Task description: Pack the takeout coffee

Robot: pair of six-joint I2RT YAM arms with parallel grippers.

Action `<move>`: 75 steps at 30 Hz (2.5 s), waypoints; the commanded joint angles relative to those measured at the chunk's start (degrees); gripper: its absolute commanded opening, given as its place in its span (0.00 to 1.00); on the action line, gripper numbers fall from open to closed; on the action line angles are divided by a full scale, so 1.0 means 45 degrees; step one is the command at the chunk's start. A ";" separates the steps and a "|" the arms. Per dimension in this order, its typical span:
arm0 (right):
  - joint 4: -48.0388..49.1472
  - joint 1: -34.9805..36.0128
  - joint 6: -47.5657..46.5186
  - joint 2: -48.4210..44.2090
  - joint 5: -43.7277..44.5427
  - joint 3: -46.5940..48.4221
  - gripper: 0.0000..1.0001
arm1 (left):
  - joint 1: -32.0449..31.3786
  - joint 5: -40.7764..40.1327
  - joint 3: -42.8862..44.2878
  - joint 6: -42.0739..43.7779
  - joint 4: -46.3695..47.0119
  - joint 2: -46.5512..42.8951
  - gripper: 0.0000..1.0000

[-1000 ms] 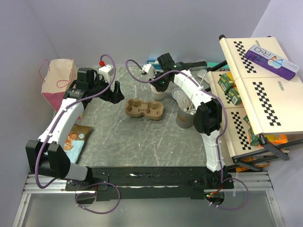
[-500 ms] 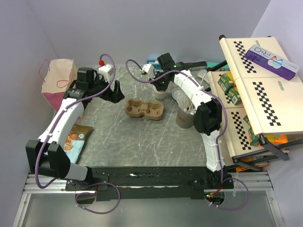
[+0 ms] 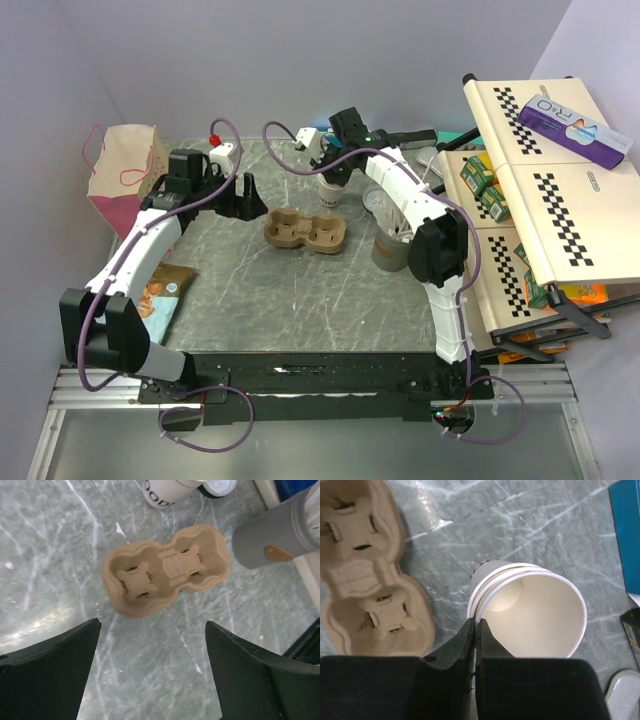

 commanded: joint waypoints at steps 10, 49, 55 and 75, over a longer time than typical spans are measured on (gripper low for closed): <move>0.0740 0.0181 0.1265 0.0177 -0.0967 0.1760 0.00 | 0.0016 0.3289 -0.0642 -0.6177 0.5982 0.2069 0.93; 0.0996 0.1001 0.1307 0.0997 -0.0968 0.1547 0.00 | -0.0375 0.3700 0.3125 -0.9739 1.0521 0.8789 0.86; 0.1172 0.1197 0.1208 0.0997 -0.0831 0.1506 0.00 | -0.0394 0.3544 0.3613 -0.9583 0.9899 0.9277 0.86; 0.1796 0.1216 0.1540 0.0763 -0.0597 0.1741 0.00 | -0.0492 0.2528 0.4356 -0.8548 0.8372 0.9824 0.85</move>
